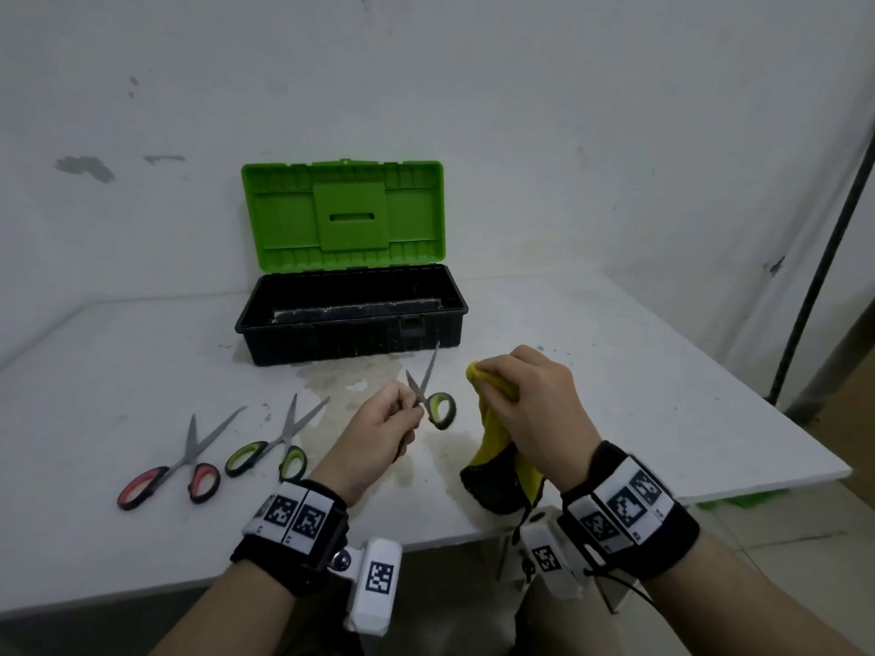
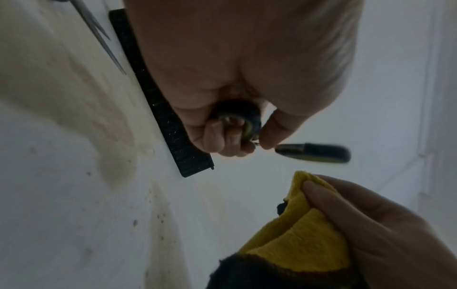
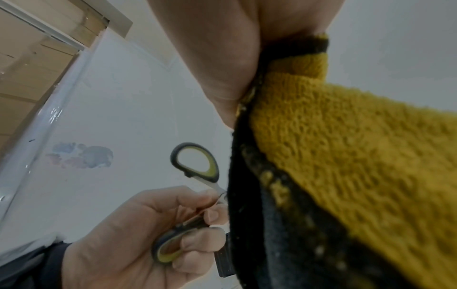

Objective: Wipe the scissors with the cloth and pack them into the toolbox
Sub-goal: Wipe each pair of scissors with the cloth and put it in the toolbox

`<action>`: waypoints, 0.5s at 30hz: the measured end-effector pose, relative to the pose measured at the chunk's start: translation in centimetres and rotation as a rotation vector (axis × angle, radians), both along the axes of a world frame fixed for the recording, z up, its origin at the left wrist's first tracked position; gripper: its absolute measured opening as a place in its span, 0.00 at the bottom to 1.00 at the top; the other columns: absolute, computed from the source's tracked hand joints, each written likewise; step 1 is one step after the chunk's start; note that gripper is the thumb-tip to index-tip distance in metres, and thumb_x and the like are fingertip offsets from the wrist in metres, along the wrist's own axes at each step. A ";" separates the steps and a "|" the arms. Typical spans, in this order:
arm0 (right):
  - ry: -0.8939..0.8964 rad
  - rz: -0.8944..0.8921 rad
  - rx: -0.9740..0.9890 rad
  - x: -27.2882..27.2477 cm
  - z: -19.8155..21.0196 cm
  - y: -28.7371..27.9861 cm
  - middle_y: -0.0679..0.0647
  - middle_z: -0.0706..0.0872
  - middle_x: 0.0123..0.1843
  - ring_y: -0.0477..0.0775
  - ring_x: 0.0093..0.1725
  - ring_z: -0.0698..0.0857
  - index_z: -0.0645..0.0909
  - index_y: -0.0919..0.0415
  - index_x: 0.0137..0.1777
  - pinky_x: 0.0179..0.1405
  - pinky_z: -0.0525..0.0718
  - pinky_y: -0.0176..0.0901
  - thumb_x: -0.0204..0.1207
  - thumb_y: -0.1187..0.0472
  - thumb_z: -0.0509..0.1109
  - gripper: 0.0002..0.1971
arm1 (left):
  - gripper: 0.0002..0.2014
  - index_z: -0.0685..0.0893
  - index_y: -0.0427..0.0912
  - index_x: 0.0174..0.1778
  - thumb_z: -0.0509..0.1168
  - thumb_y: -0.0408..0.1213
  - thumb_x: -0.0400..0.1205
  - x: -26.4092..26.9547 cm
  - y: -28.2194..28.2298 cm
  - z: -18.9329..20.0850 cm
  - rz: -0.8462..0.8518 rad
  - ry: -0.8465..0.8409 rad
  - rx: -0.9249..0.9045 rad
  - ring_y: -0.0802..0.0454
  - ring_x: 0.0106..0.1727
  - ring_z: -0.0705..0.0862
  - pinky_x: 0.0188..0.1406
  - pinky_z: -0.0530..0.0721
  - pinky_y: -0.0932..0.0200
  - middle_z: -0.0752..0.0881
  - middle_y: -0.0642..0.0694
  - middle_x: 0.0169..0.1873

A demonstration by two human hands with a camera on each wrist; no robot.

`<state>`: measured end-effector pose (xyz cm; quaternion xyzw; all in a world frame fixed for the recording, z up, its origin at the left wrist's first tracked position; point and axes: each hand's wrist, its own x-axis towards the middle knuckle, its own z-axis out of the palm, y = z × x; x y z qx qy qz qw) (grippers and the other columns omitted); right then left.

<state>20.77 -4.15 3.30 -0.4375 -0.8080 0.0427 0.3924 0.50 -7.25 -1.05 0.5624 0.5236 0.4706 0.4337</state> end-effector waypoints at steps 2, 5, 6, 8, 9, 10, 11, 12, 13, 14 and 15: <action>-0.003 -0.006 0.003 0.1 -0.1 0.0 0.50 0.82 0.42 0.50 0.40 0.81 0.88 0.56 0.52 0.39 0.77 0.35 0.77 0.58 0.73 0.07 | 0.05 0.74 0.39 0.47 0.60 0.33 0.88 -0.1 0.0 0.1 -0.012 0.057 0.022 0.48 0.34 0.71 0.29 0.72 0.61 0.78 0.44 0.36; -0.008 -0.005 -0.004 0.2 -0.3 0.0 0.50 0.83 0.42 0.50 0.40 0.81 0.88 0.56 0.52 0.40 0.77 0.35 0.77 0.58 0.73 0.07 | 0.07 0.74 0.43 0.56 0.65 0.37 0.87 -0.2 0.1 0.2 -0.007 0.100 0.020 0.52 0.35 0.78 0.35 0.78 0.59 0.90 0.49 0.40; -0.013 -0.006 -0.008 0.2 -0.4 0.1 0.50 0.83 0.42 0.50 0.40 0.81 0.88 0.56 0.53 0.39 0.76 0.33 0.77 0.58 0.73 0.07 | 0.09 0.74 0.46 0.57 0.67 0.39 0.86 -0.3 0.2 0.0 0.017 0.129 0.012 0.54 0.38 0.82 0.40 0.81 0.59 0.92 0.50 0.42; -0.016 -0.008 -0.011 0.3 -0.5 0.1 0.49 0.83 0.43 0.48 0.41 0.80 0.88 0.56 0.53 0.39 0.72 0.26 0.77 0.58 0.73 0.07 | 0.05 0.81 0.49 0.55 0.68 0.42 0.85 -0.4 0.4 -0.1 0.071 0.179 0.018 0.56 0.44 0.86 0.49 0.82 0.58 0.93 0.52 0.44; -0.014 -0.006 -0.011 0.3 -0.5 0.2 0.48 0.83 0.44 0.46 0.41 0.79 0.88 0.55 0.54 0.40 0.70 0.22 0.77 0.58 0.73 0.07 | 0.03 0.85 0.48 0.51 0.67 0.42 0.86 -0.3 0.3 0.0 0.084 0.182 0.020 0.56 0.41 0.86 0.48 0.81 0.59 0.93 0.51 0.41; -0.009 -0.002 -0.014 0.3 -0.5 0.1 0.48 0.84 0.45 0.44 0.42 0.79 0.88 0.55 0.54 0.41 0.70 0.21 0.78 0.58 0.72 0.08 | 0.07 0.87 0.46 0.48 0.66 0.42 0.86 -0.4 0.3 0.0 0.095 0.179 0.024 0.54 0.36 0.83 0.42 0.79 0.59 0.92 0.50 0.38; 0.002 0.006 -0.023 0.3 -0.5 0.1 0.47 0.85 0.46 0.43 0.43 0.80 0.88 0.54 0.55 0.42 0.71 0.20 0.78 0.58 0.72 0.09 | 0.10 0.89 0.44 0.45 0.65 0.43 0.87 -0.4 0.3 0.0 0.108 0.174 0.024 0.52 0.33 0.79 0.37 0.78 0.57 0.90 0.46 0.34; 0.018 0.016 -0.036 0.4 -0.5 0.1 0.47 0.86 0.47 0.43 0.44 0.80 0.88 0.54 0.56 0.44 0.72 0.21 0.78 0.57 0.71 0.09 | 0.12 0.89 0.42 0.44 0.65 0.44 0.87 -0.5 0.4 0.0 0.119 0.164 0.016 0.50 0.32 0.77 0.35 0.78 0.54 0.88 0.42 0.33; 0.039 0.025 -0.056 0.4 -0.5 0.2 0.46 0.86 0.47 0.43 0.45 0.81 0.87 0.53 0.57 0.46 0.74 0.24 0.79 0.57 0.69 0.09 | 0.13 0.90 0.40 0.45 0.64 0.43 0.87 -0.6 0.5 0.0 0.122 0.133 0.001 0.49 0.32 0.77 0.36 0.80 0.50 0.85 0.41 0.32; 0.060 0.034 -0.083 0.5 -0.5 0.3 0.46 0.86 0.47 0.44 0.46 0.81 0.87 0.52 0.57 0.48 0.76 0.28 0.80 0.56 0.68 0.10 | 0.13 0.89 0.39 0.46 0.64 0.42 0.88 -0.6 0.6 0.1 0.115 0.080 -0.023 0.50 0.32 0.80 0.39 0.85 0.48 0.83 0.43 0.31; 0.081 0.046 -0.117 0.6 -0.5 0.4 0.45 0.86 0.48 0.43 0.48 0.82 0.87 0.51 0.57 0.50 0.77 0.32 0.81 0.56 0.67 0.10 | 0.12 0.88 0.38 0.46 0.64 0.40 0.88 -0.6 0.7 0.1 0.107 0.024 -0.054 0.50 0.31 0.81 0.40 0.88 0.48 0.81 0.45 0.30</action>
